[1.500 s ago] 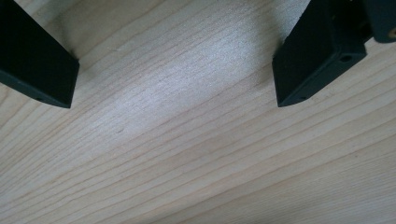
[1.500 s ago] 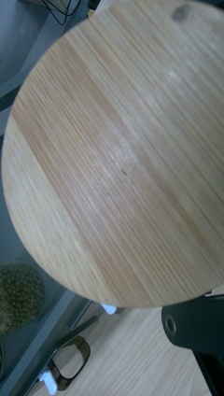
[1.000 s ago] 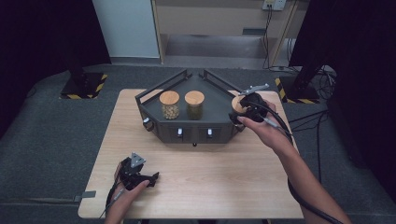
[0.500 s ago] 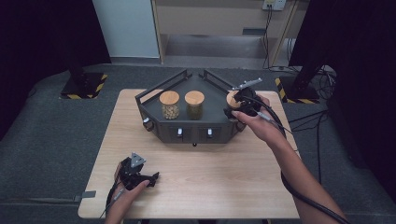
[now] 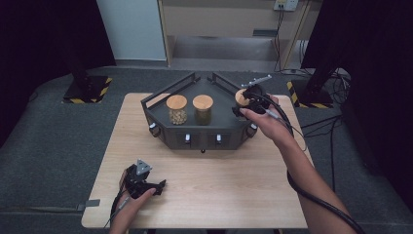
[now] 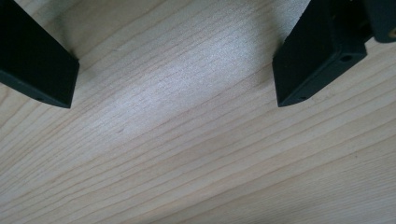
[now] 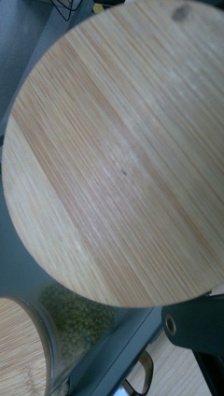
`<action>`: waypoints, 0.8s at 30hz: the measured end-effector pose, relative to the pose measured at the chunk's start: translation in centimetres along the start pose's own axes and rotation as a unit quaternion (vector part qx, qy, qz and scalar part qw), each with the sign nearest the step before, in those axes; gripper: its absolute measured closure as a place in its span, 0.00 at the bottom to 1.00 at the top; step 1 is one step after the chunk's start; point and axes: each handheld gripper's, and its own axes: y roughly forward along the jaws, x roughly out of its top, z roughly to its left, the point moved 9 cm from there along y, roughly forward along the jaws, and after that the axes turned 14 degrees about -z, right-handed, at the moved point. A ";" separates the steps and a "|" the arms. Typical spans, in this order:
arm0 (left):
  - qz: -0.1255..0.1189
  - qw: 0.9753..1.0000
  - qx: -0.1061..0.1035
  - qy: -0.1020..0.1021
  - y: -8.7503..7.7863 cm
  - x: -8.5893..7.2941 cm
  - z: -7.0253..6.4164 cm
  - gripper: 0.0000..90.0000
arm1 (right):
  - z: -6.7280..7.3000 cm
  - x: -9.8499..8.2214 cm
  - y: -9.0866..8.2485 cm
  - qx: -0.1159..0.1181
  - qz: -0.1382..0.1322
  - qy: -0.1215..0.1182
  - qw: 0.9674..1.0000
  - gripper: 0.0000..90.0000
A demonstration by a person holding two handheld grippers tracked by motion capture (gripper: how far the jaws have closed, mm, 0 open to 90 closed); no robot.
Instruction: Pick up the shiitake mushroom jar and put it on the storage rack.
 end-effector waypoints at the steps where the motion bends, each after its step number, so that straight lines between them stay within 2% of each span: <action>1: 0.000 1.000 0.000 0.000 0.0 0.0 0.0 0.00 | 0.0 0.0 0.1 0.000 -0.001 0.000 1.000 0.28; 8: 0.000 1.000 0.000 0.000 0.0 0.0 0.0 0.00 | 0.5 0.1 1.1 0.003 0.000 -0.002 1.000 0.28; 10: 0.000 1.000 0.000 0.000 0.0 0.0 0.0 0.00 | 0.4 0.1 1.4 0.009 0.000 0.010 1.000 0.28; 24: 0.000 1.000 0.000 0.000 0.0 0.0 0.0 0.00 | 1.0 -0.1 3.1 0.007 0.009 0.000 1.000 0.28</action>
